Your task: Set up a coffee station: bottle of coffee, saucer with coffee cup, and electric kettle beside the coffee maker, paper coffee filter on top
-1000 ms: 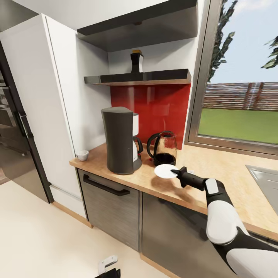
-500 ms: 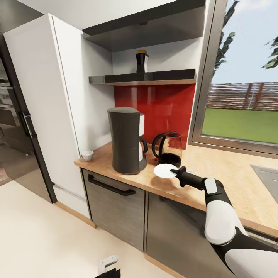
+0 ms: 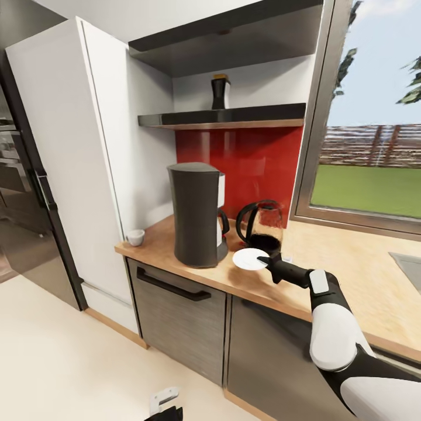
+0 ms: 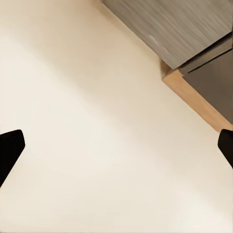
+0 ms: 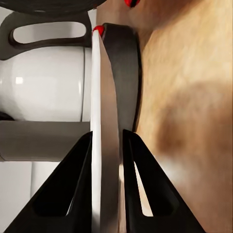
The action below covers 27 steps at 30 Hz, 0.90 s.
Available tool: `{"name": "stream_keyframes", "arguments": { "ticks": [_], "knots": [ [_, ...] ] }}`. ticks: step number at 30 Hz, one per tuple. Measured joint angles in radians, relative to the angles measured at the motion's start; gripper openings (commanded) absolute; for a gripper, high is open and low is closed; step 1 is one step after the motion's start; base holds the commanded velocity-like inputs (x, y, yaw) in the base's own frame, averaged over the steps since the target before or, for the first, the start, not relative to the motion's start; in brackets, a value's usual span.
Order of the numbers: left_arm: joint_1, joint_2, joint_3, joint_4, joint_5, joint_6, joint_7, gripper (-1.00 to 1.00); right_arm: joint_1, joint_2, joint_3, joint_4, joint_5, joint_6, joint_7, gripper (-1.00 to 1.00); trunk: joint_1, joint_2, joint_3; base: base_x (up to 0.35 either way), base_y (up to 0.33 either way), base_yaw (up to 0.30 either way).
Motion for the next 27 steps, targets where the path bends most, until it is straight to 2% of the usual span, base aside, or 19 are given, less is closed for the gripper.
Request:
{"name": "stream_keyframes", "arguments": {
  "ticks": [20,24,27],
  "knots": [
    [0.0,-0.002,0.0,0.0,0.0,0.0,0.0,1.0,0.0,-0.001,-0.002,0.003,0.006,-0.004,-0.001,-1.0,0.0,0.0,0.0,0.028,0.053,0.0],
    [0.0,-0.002,0.0,0.0,0.0,0.0,0.0,1.0,0.0,0.0,-0.003,0.007,0.008,-0.016,-0.004,-1.0,0.0,0.0,0.0,0.001,0.002,0.0],
    [0.001,-0.002,-0.001,0.0,0.0,0.0,0.0,1.0,0.001,-0.002,-0.003,0.027,0.01,-0.052,-0.007,-1.0,0.0,0.0,0.0,0.0,0.0,0.0]
  ]
}}
